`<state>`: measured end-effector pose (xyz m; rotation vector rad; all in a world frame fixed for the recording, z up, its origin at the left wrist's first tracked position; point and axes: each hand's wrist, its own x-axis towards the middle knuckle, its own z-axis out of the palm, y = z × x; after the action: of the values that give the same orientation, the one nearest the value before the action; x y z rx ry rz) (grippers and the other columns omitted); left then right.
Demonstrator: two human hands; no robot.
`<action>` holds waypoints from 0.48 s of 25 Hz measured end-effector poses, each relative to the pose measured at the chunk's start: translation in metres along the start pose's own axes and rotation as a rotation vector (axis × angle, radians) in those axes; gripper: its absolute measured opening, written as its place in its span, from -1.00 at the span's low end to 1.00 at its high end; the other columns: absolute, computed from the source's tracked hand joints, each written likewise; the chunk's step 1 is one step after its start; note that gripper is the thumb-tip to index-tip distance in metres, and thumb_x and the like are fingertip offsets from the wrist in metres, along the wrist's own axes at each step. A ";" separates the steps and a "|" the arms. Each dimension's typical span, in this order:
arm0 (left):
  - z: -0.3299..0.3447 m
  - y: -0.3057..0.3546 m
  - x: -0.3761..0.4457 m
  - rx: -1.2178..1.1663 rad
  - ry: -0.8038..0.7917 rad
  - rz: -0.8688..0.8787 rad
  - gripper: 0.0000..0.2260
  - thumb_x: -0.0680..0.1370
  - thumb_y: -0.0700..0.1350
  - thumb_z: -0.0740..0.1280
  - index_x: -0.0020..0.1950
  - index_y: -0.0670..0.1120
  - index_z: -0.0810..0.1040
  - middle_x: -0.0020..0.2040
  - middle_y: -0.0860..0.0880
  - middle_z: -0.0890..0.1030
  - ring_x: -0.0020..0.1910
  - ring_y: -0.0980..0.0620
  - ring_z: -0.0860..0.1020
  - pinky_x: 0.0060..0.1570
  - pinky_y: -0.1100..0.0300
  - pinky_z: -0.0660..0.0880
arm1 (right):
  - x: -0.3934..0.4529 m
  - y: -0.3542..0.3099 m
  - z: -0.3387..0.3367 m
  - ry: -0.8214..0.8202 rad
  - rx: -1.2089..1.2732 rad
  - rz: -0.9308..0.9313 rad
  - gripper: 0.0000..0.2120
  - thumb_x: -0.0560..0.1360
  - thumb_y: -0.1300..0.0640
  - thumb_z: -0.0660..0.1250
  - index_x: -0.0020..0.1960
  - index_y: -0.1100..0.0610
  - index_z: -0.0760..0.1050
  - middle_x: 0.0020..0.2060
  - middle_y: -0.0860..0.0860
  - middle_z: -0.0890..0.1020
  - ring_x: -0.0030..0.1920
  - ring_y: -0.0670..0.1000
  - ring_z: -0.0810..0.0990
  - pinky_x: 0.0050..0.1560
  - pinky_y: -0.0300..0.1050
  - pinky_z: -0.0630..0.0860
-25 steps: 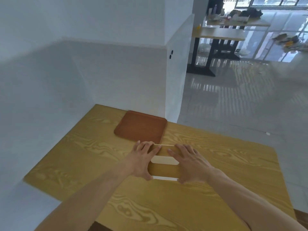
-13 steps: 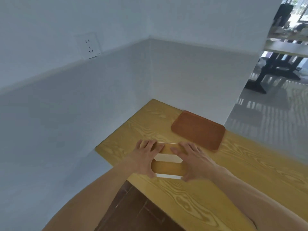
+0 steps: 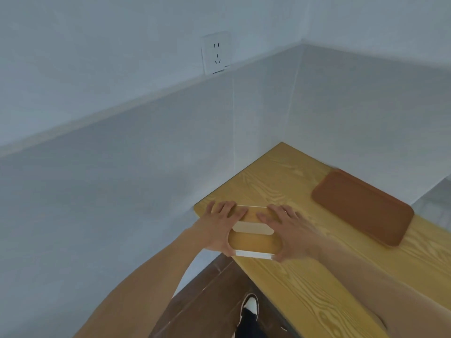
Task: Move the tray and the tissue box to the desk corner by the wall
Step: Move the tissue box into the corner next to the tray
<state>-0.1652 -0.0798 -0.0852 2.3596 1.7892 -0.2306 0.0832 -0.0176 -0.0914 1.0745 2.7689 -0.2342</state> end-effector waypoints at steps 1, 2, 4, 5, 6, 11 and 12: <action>0.001 -0.007 0.005 -0.011 -0.007 -0.007 0.05 0.23 0.31 0.47 0.54 0.10 -0.06 0.51 -0.09 0.07 0.48 -0.16 0.03 0.47 -0.23 -0.05 | 0.010 0.001 0.001 -0.008 0.010 0.001 0.07 0.16 -0.36 0.36 0.53 -0.20 -0.09 0.54 0.04 0.05 0.49 0.18 0.02 0.43 0.18 0.22; 0.002 -0.015 0.011 -0.011 -0.015 -0.011 0.05 0.23 0.31 0.47 0.54 0.10 -0.07 0.51 -0.09 0.07 0.49 -0.16 0.04 0.47 -0.23 -0.05 | 0.020 0.004 0.003 -0.012 0.021 0.004 0.08 0.16 -0.37 0.35 0.53 -0.20 -0.10 0.55 0.04 0.04 0.50 0.18 0.02 0.44 0.18 0.21; 0.004 -0.029 0.025 0.000 -0.023 -0.006 0.05 0.22 0.32 0.46 0.53 0.10 -0.07 0.51 -0.09 0.09 0.49 -0.15 0.05 0.47 -0.23 -0.05 | 0.040 0.011 0.006 -0.018 0.030 -0.003 0.09 0.17 -0.37 0.35 0.54 -0.20 -0.13 0.56 0.04 0.02 0.51 0.18 0.00 0.46 0.18 0.18; 0.006 -0.035 0.033 -0.002 -0.031 -0.002 0.06 0.21 0.32 0.46 0.53 0.10 -0.06 0.50 -0.09 0.10 0.49 -0.15 0.06 0.47 -0.23 -0.04 | 0.049 0.015 0.007 -0.026 0.033 -0.009 0.09 0.17 -0.38 0.34 0.55 -0.20 -0.14 0.56 0.04 0.02 0.51 0.16 0.00 0.47 0.17 0.18; 0.006 -0.041 0.041 -0.003 -0.039 0.004 0.06 0.21 0.31 0.46 0.53 0.10 -0.06 0.49 -0.09 0.10 0.49 -0.14 0.07 0.47 -0.22 -0.04 | 0.058 0.020 0.009 -0.029 0.039 -0.009 0.09 0.17 -0.38 0.34 0.55 -0.20 -0.14 0.56 0.04 0.02 0.50 0.15 0.00 0.48 0.16 0.18; 0.007 -0.066 0.092 0.015 -0.089 0.056 0.05 0.19 0.31 0.45 0.51 0.11 -0.05 0.45 -0.07 0.15 0.47 -0.13 0.12 0.46 -0.22 -0.07 | 0.093 0.041 0.019 -0.046 0.101 0.028 0.07 0.23 -0.36 0.34 0.57 -0.16 -0.13 0.56 0.07 0.01 0.51 0.17 0.00 0.48 0.14 0.17; 0.007 -0.071 0.101 0.006 -0.106 0.065 0.04 0.18 0.31 0.44 0.51 0.12 -0.05 0.45 -0.07 0.15 0.47 -0.12 0.12 0.45 -0.22 -0.09 | 0.099 0.046 0.020 -0.058 0.118 0.036 0.07 0.23 -0.36 0.36 0.57 -0.15 -0.13 0.57 0.08 0.01 0.52 0.17 -0.01 0.48 0.14 0.16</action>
<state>-0.2067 0.0322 -0.1179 2.3573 1.6645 -0.3450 0.0444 0.0764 -0.1355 1.1254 2.7110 -0.4223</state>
